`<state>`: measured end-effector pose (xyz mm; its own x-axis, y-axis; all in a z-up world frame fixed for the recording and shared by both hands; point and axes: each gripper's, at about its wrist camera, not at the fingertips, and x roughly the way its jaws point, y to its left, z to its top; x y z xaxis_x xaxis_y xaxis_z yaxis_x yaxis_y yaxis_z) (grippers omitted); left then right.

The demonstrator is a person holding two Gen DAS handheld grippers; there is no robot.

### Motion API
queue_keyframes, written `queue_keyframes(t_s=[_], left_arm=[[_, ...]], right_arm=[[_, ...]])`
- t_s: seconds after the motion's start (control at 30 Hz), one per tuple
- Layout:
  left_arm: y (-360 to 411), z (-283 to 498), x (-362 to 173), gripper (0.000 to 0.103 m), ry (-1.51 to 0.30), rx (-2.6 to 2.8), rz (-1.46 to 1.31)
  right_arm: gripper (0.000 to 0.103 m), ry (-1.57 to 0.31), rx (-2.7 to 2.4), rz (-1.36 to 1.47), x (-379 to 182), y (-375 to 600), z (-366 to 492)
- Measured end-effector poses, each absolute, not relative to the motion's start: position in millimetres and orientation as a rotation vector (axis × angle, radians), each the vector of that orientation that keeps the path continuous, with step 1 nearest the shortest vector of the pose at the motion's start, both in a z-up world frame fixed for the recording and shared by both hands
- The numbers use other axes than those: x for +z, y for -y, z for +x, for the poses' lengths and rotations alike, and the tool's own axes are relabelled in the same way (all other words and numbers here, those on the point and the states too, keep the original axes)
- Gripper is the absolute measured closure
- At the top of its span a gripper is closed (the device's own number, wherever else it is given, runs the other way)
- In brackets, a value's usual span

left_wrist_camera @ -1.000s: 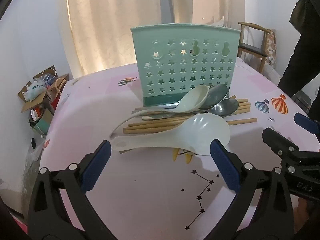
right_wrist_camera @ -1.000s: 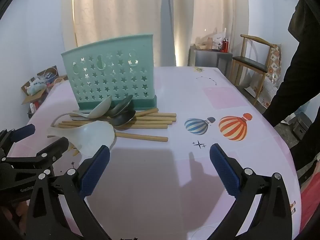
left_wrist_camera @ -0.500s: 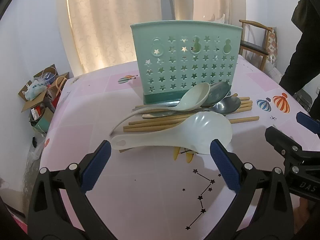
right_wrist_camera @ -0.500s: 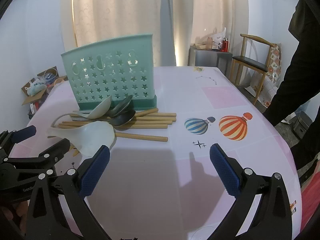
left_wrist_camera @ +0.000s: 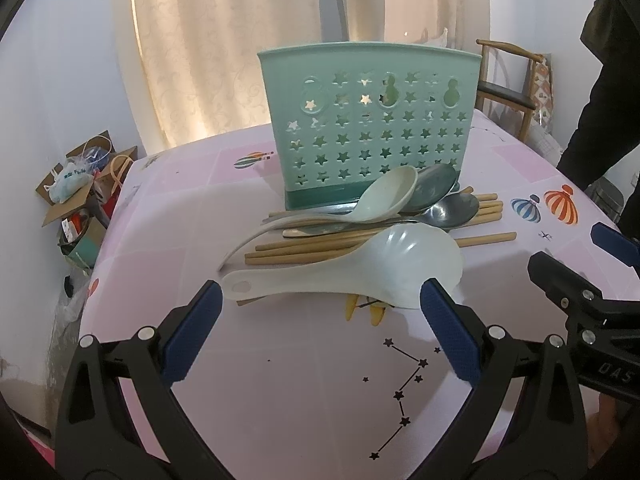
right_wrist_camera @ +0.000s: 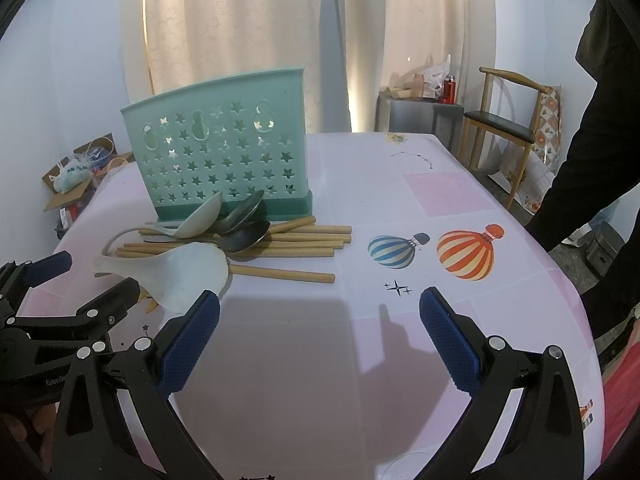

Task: Organize utensils

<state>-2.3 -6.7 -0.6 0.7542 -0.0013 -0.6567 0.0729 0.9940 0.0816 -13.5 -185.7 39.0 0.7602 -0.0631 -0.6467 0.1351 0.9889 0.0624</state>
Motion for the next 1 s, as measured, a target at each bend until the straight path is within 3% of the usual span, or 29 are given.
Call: queue_keyframes(t_s=[1.0], left_arm=[[12,-8,4,0.009,-0.678,-0.015,0.123]], right_arm=[[0.005,-0.695,-0.111,0.122,43,187,-15]])
